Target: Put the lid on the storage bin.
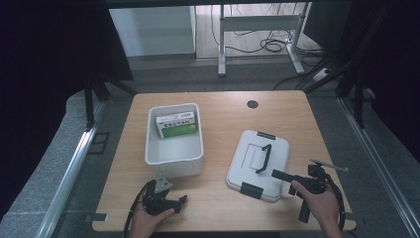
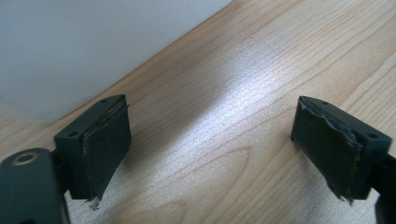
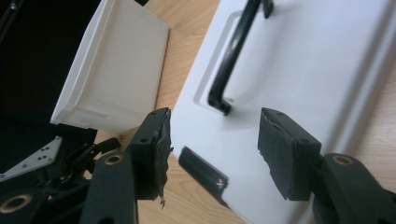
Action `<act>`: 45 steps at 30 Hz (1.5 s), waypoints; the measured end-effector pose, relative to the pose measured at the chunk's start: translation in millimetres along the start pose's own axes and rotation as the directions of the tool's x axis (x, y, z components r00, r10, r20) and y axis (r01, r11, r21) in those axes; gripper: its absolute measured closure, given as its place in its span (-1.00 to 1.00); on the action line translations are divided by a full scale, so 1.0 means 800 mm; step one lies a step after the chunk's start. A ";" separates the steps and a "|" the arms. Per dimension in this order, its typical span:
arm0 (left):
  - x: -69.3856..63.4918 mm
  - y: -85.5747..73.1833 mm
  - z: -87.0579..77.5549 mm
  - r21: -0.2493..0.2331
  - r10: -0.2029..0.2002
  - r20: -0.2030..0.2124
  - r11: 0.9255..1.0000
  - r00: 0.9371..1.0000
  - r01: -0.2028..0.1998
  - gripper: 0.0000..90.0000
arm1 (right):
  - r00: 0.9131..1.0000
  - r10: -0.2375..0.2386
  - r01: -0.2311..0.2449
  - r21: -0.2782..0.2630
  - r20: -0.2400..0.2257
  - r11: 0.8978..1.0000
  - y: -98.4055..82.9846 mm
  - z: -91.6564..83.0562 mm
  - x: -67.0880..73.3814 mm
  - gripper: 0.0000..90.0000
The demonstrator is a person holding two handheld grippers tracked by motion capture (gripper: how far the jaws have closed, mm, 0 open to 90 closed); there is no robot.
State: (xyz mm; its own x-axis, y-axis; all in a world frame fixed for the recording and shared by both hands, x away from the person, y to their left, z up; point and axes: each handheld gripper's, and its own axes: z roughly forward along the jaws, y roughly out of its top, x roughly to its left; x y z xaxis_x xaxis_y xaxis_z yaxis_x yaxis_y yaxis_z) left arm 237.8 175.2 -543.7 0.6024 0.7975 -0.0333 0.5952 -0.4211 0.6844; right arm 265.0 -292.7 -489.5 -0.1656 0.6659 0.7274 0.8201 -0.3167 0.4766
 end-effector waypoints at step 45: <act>0.006 -0.002 -0.002 0.000 0.012 0.010 1.000 1.000 -0.012 -0.71 | 0.999 -0.021 0.020 0.010 0.033 1.000 0.002 0.004 0.015 -0.03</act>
State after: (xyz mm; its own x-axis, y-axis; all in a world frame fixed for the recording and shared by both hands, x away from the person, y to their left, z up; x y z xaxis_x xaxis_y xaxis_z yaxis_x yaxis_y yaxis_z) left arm 239.0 180.2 -543.8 0.6150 0.7878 -0.0322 0.5877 -0.4308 0.6849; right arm 266.2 -283.0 -481.4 -0.1647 0.6940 0.7009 0.8222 -0.2960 0.4862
